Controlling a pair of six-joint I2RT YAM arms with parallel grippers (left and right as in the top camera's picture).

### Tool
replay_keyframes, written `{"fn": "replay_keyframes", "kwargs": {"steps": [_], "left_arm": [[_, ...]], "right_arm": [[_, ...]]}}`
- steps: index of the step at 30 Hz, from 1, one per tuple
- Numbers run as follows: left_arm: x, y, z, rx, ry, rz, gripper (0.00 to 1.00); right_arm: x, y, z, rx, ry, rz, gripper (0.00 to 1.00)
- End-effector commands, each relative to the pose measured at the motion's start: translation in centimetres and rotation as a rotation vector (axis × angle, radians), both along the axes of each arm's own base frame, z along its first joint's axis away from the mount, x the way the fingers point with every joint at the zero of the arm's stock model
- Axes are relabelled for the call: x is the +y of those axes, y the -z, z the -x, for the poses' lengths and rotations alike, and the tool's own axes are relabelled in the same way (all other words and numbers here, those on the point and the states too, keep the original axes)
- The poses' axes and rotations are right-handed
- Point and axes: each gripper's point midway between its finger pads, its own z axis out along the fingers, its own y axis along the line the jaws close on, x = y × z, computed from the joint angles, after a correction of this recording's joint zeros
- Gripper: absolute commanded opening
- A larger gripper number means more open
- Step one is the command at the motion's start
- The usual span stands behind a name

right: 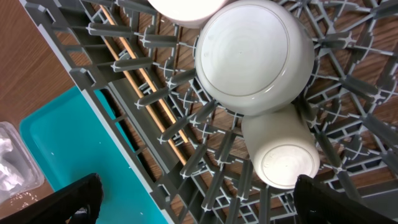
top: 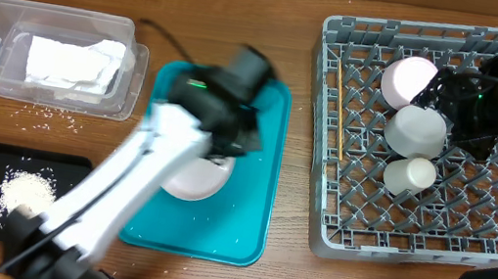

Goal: Sort waste into correct bins and load items into the dishwasher
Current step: 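Carry the emptied plate back and set it on the teal tray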

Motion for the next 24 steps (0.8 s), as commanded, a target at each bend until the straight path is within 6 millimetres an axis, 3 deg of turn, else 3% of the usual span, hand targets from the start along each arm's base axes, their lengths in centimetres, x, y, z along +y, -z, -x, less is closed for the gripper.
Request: {"fn": "replay_keyframes", "kwargs": {"steps": [1,3,5,7,11,12,13,16,17,21,23,24], "left_arm": [[-0.9,4.1,-1.1,-0.032,-0.051,-0.18,0.04],[-2.3,7.4,-0.8,0.018,-0.01,-0.23,0.04],[-2.2,10.1,-0.4,0.084,0.0,-0.277,0.04],[-2.3,11.2,0.2,0.137,0.013,-0.276,0.04],[-2.2,11.3,0.2,0.175,0.081,-0.262,0.24],[-2.0,10.9,0.1,0.181,0.086,-0.266,0.27],[-1.7,10.3,-0.1,0.185,0.084,-0.268,0.4],[-1.0,8.6,-0.8,0.191,0.063,-0.268,0.51],[-0.8,7.9,-1.1,0.191,0.06,-0.267,0.52],[2.3,1.4,-3.0,0.16,-0.033,-0.246,0.52],[4.3,-0.9,-3.6,0.135,-0.09,-0.227,0.52],[6.4,-2.8,-3.8,0.11,-0.144,-0.215,0.53]], "right_arm": [[0.0,-1.2,0.3,-0.037,0.006,0.004,1.0],[0.0,-1.2,0.3,-0.037,0.006,0.004,1.0],[0.0,-1.2,0.3,-0.037,0.006,0.004,1.0],[0.0,-1.2,0.3,-0.037,0.006,0.004,1.0],[0.0,-1.2,0.3,-0.037,0.006,0.004,1.0],[0.0,-1.2,0.3,-0.037,0.006,0.004,1.0],[0.0,-1.2,0.3,-0.037,0.006,0.004,1.0],[0.0,-1.2,0.3,-0.037,0.006,0.004,1.0],[0.0,-1.2,0.3,-0.037,0.006,0.004,1.0],[0.0,-1.2,0.3,-0.037,0.006,0.004,1.0],[0.0,-1.2,0.3,-0.037,0.006,0.004,1.0],[0.0,-1.2,0.3,-0.037,0.006,0.004,1.0]]}}
